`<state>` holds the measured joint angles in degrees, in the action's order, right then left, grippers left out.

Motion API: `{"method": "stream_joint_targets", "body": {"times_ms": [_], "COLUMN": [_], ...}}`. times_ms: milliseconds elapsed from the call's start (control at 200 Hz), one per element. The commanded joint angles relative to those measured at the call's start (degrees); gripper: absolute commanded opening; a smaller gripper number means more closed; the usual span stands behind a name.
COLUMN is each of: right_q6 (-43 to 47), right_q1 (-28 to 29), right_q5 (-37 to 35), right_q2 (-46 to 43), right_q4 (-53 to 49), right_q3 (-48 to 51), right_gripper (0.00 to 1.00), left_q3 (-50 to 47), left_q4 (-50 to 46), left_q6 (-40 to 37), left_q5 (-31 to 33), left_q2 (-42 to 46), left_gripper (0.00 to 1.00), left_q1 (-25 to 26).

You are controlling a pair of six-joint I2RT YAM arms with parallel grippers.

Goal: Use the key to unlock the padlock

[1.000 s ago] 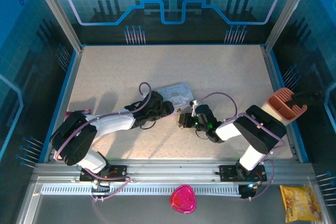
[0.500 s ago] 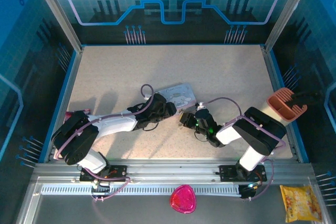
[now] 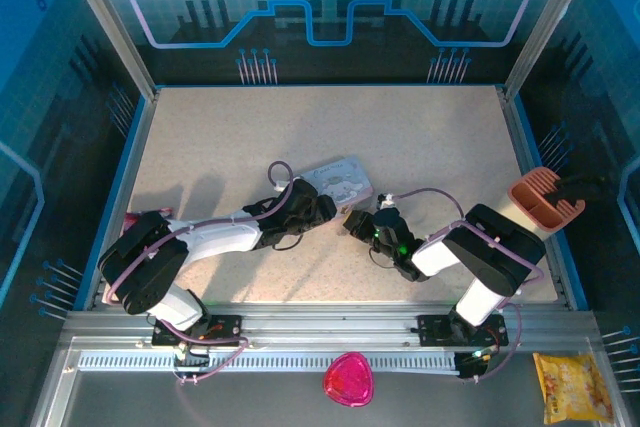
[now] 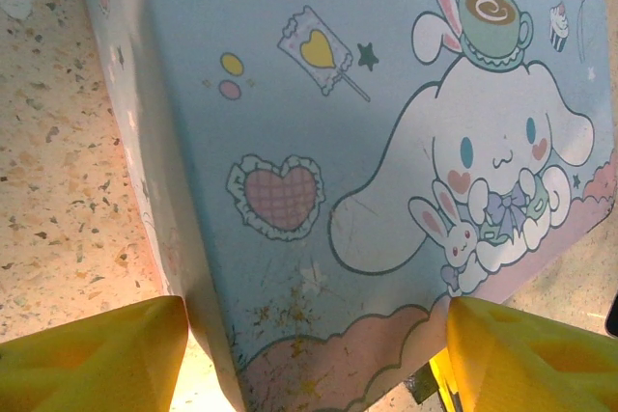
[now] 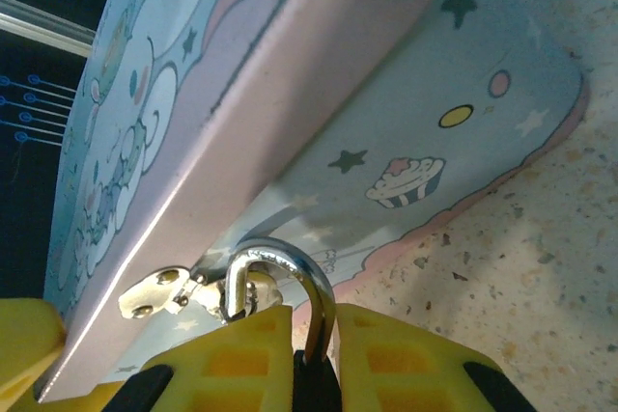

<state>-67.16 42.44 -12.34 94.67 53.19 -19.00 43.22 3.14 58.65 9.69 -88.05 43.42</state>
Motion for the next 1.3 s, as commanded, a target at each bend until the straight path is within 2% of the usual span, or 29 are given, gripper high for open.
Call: {"method": "stream_joint_targets", "body": {"times_ms": [0, 155, 375, 535, 720, 825, 981, 1086, 1186, 1291], "right_q6": [-2.2, -1.6, 2.9, 9.7, 23.6, 31.2, 38.5, 40.9, 42.1, 42.2], "right_q1": [0.6, 0.3, -1.7, -4.3, -6.9, -7.5, -7.5, -7.5, -7.5, -7.5], "right_q5": [-3.2, -4.1, -3.6, -1.1, 1.4, 4.2, 8.0, 8.6, 8.9, 9.7], "right_q2": [-2.3, -5.0, -12.2, -20.8, -34.3, -38.9, -39.3, -38.8, -37.6, -36.0], "right_q4": [4.3, 1.5, -9.9, -23.4, -45.8, -56.1, -66.8, -70.6, -72.7, -73.4], "right_q3": [-0.1, -0.2, 0.0, 0.0, -3.5, -6.7, -10.6, -11.2, -11.6, -11.6], "right_gripper": [0.00, 0.00, 0.00, 0.00, 0.00, 0.00, 0.00, 0.00, 0.00, 0.00], "left_q3": [-1.6, -1.4, -0.5, 1.1, 4.2, 6.6, 7.6, 8.7, 8.6, 5.3], "left_q4": [-3.9, -4.5, -5.4, -6.0, -7.1, -8.8, -9.7, -12.7, -17.3, -17.9], "left_q6": [1.0, 0.8, -0.9, -3.4, -9.4, -12.9, -17.1, -21.7, -25.1, -27.6], "left_q5": [1.2, 1.8, 2.7, 2.3, 0.5, -0.8, -2.0, -1.8, 1.4, 3.7], "left_q2": [-1.4, -1.6, -1.7, -3.0, -5.1, -6.9, -6.9, -4.5, 0.9, 7.7], "left_gripper": [0.71, 0.72, 0.72, 0.72, 0.72, 0.72, 0.73, 0.79, 0.83, 0.86], "left_q1": [0.6, 0.5, -0.8, -2.8, -6.2, -8.1, -11.4, -12.3, -12.5, -13.3]}}
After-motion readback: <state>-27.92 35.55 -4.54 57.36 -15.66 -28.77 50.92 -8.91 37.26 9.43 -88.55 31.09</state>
